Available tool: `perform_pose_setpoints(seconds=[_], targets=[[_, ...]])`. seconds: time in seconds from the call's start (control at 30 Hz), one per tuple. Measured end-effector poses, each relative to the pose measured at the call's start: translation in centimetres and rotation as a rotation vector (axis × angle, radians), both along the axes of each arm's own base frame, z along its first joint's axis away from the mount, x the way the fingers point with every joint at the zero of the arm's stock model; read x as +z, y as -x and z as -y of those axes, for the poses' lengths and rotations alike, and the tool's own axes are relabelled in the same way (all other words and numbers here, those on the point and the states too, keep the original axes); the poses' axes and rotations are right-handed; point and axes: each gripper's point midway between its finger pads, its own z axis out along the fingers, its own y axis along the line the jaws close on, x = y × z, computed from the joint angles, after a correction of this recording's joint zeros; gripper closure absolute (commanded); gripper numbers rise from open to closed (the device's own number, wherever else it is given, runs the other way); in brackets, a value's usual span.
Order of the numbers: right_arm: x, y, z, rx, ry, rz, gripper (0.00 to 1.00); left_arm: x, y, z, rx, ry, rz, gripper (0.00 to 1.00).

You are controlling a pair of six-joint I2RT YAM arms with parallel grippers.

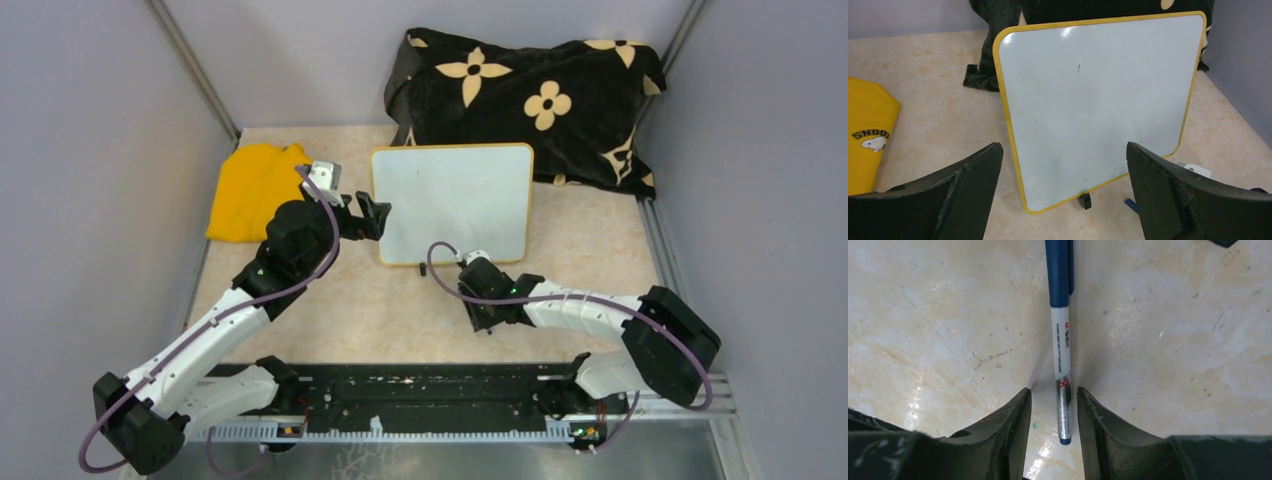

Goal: Write a sentence on the whiteboard
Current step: Open the whiteboard marker at the center of the board.

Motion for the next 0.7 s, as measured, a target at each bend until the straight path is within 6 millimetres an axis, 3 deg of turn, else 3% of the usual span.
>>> perform_pose_setpoints(seconds=[0.37, 0.7], targets=[[-0.1, -1.1, -1.0, -0.001, 0.010, 0.008, 0.65, 0.0, 0.0, 0.0, 0.000, 0.000, 0.000, 0.01], [-0.2, -2.0, -1.5, -0.004, 0.012, 0.031, 0.97, 0.0, 0.0, 0.0, 0.000, 0.000, 0.001, 0.01]])
